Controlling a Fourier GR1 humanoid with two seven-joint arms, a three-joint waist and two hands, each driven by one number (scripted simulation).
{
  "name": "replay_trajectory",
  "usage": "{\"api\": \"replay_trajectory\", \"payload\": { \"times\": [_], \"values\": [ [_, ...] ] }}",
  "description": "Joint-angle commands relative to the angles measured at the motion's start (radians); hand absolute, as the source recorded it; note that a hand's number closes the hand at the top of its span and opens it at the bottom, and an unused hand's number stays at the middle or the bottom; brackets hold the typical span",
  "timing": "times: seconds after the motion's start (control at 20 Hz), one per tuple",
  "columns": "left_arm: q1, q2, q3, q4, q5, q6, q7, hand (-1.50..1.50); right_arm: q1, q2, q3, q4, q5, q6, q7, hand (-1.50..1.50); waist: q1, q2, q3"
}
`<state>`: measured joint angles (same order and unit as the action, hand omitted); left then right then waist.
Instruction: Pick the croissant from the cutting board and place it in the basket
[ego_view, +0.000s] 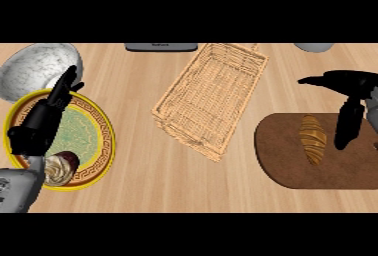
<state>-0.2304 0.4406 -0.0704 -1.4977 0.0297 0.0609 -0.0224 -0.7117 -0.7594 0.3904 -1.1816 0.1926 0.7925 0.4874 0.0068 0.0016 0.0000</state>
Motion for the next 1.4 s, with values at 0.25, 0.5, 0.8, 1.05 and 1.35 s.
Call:
{"api": "replay_trajectory", "payload": {
  "times": [0.25,0.5,0.8,1.05,1.35],
  "values": [
    [0.066,-0.033,0.033,-0.089,-0.032,-0.021,0.027,0.0,0.06,0.054,-0.027,0.097,0.207,-0.015,-0.15,-1.5,0.002,-0.002,0.0],
    [-0.004,-0.07,0.043,-0.021,-0.066,-0.028,0.013,0.0,0.093,0.077,-0.032,0.189,0.337,-0.115,-0.291,-1.5,0.0,0.001,0.0],
    [0.048,-0.065,0.079,-0.066,-0.076,-0.07,0.019,0.0,0.132,0.112,-0.077,0.218,0.426,-0.161,-0.357,-1.5,0.002,-0.001,0.0],
    [0.037,-0.099,0.074,-0.077,-0.102,-0.088,0.028,0.0,0.148,0.164,-0.116,0.238,0.488,-0.206,-0.38,-1.5,-0.002,-0.001,0.0],
    [0.04,-0.135,0.09,-0.051,-0.144,-0.082,-0.011,0.0,0.187,0.176,-0.181,0.189,0.514,-0.157,-0.367,-1.5,-0.005,-0.002,0.0]
  ]
}}
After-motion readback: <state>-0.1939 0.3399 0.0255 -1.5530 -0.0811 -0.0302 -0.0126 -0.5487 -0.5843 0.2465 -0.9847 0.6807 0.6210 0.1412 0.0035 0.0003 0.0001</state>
